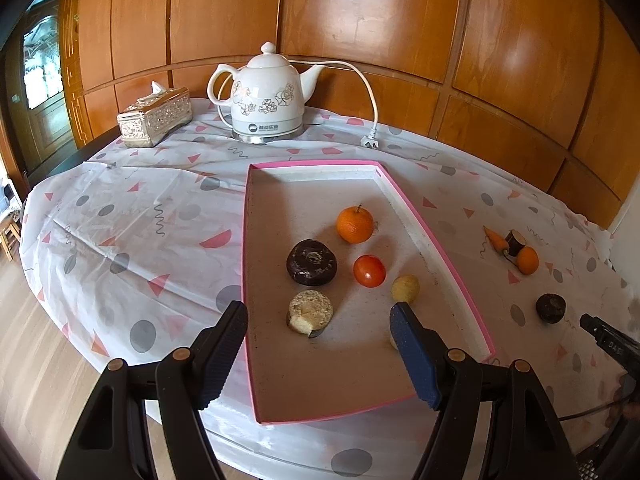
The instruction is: Organize fruits
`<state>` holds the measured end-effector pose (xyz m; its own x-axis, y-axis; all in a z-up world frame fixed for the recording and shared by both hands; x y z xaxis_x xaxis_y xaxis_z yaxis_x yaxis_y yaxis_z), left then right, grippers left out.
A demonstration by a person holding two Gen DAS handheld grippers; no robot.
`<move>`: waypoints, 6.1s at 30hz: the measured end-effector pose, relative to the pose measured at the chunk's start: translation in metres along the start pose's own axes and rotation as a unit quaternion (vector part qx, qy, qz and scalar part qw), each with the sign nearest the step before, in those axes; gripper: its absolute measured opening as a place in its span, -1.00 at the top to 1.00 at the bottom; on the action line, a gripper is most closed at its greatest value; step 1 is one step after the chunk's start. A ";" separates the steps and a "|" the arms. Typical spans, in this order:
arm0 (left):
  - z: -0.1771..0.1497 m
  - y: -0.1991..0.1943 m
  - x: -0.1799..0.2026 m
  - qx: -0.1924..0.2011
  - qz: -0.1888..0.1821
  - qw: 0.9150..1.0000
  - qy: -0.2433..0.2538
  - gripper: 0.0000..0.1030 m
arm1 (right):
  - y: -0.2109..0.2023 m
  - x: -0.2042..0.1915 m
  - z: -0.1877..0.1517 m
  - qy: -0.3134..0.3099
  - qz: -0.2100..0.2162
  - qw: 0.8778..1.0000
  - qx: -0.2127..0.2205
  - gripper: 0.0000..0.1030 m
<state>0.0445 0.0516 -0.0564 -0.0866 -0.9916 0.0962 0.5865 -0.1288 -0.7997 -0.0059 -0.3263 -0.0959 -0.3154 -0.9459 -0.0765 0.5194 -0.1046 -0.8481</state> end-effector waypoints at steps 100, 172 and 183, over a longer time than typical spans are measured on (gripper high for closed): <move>0.091 0.120 0.216 -0.119 -0.177 0.970 0.114 0.53 | 0.040 0.119 -0.004 0.138 -0.111 0.984 0.027 -0.11; 0.011 0.022 0.011 -0.034 -0.052 0.998 -0.030 0.15 | 0.020 0.053 0.033 0.054 -0.064 0.996 0.027 -0.10; 0.008 0.017 -0.002 -0.029 -0.050 0.997 -0.047 0.13 | 0.013 0.002 0.058 0.000 -0.004 0.999 0.034 -0.10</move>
<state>0.0613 0.0517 -0.0655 -0.0655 -0.9708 0.2306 0.5312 -0.2295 -0.8156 0.0459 -0.3473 -0.0765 -0.3200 -0.9448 -0.0701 0.5692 -0.1325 -0.8115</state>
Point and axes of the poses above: each gripper's, at about its wrist camera, not at the fingertips, and y roughly the way its jaws point, x to its right, z to its top, the point moved 4 cm from there along y, roughly the way its jaws point, and after that the axes turned 8 degrees about -x, right-handed, at the moved point
